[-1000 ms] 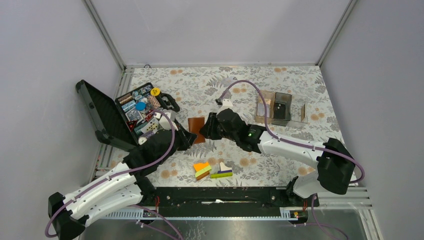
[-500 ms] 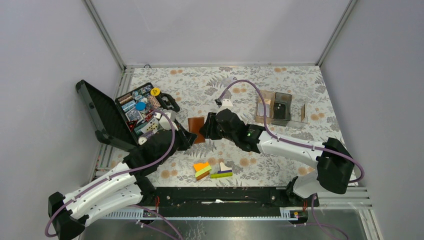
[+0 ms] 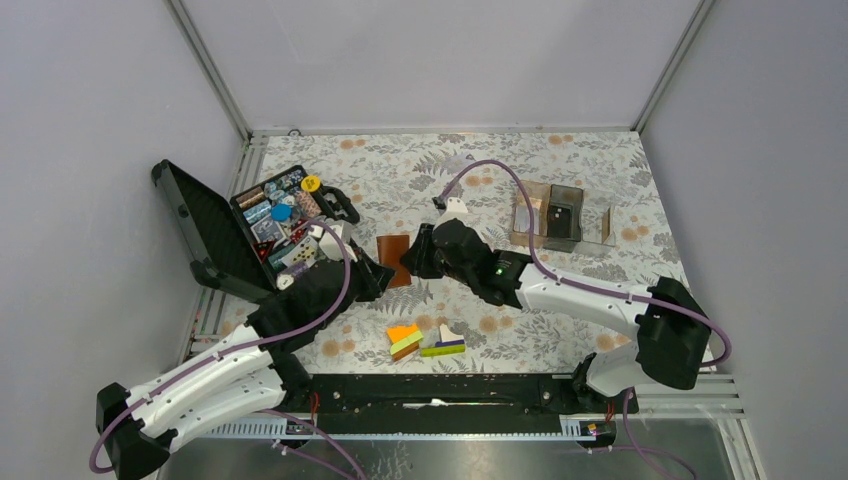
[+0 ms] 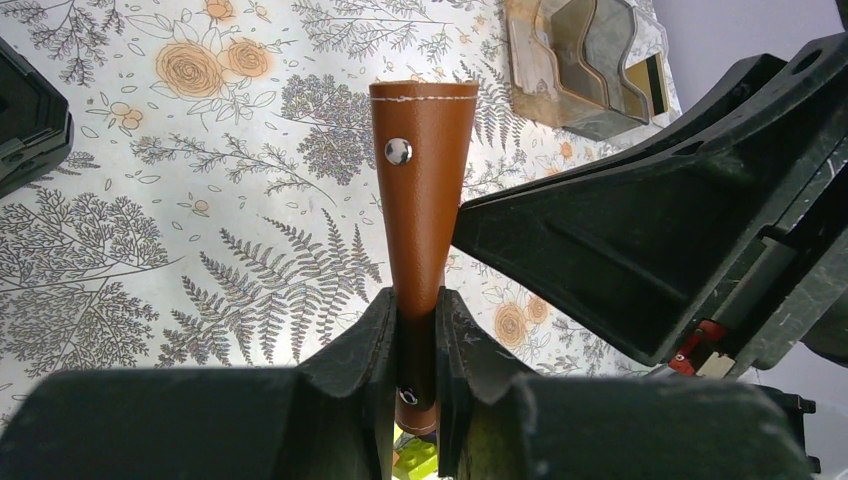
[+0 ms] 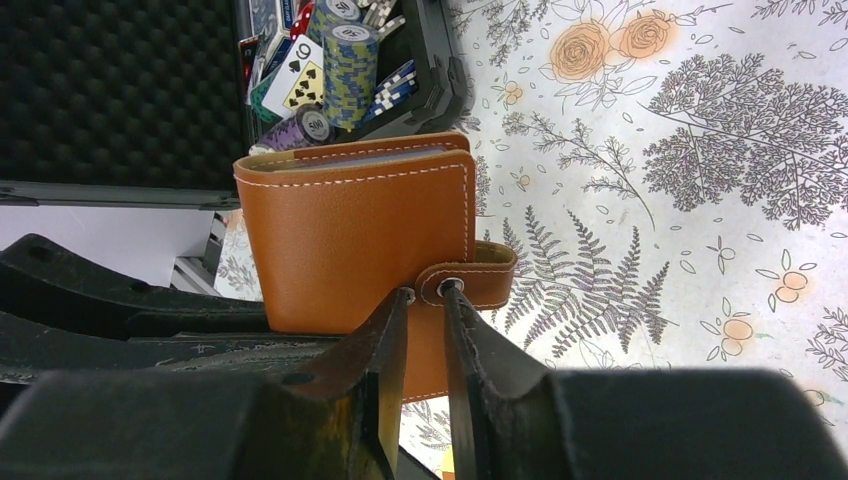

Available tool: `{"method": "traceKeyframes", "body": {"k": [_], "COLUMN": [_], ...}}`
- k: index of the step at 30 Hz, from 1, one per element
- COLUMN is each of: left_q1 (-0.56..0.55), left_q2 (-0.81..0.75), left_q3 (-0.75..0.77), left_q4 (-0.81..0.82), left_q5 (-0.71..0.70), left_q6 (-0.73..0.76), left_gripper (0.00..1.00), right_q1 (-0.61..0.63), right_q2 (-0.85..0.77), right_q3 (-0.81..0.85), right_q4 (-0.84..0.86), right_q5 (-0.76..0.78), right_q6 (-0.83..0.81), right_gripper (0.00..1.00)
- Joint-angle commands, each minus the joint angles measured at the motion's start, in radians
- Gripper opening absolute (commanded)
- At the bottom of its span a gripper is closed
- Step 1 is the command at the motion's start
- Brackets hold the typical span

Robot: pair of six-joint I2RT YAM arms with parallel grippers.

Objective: Put the credit cards into the card holder
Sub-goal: Close the card holder at the center of the board.

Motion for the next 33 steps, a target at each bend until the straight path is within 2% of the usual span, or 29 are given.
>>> {"method": "traceKeyframes", "body": {"k": [1, 4, 11, 27, 30, 33], "left_q1": [-0.009, -0.009, -0.011, -0.014, -0.014, -0.015], "left_q2": [-0.013, -0.014, -0.016, 0.008, 0.020, 0.028], "left_q3": [0.010, 0.010, 0.017, 0.026, 0.028, 0.032], "left_q4": [0.088, 0.086, 0.073, 0.075, 0.075, 0.076], "left_q5": [-0.009, -0.014, -0.024, -0.011, -0.008, -0.006], "left_q6": [-0.009, -0.006, -0.004, -0.004, -0.003, -0.002], "left_gripper": [0.00, 0.00, 0.00, 0.00, 0.00, 0.00], "right_q1": [-0.011, -0.011, -0.011, -0.011, -0.011, -0.011], "right_q2": [-0.037, -0.040, -0.071, -0.026, -0.020, -0.027], "right_q3": [-0.029, -0.024, -0.034, 0.008, 0.012, 0.010], "right_q4": [-0.020, -0.034, -0.090, -0.081, -0.079, -0.058], "right_q5": [0.126, 0.139, 0.178, 0.157, 0.137, 0.109], "right_q6": [-0.010, -0.014, -0.017, -0.030, -0.033, -0.026], "right_gripper": [0.23, 0.24, 0.37, 0.39, 0.44, 0.44]}}
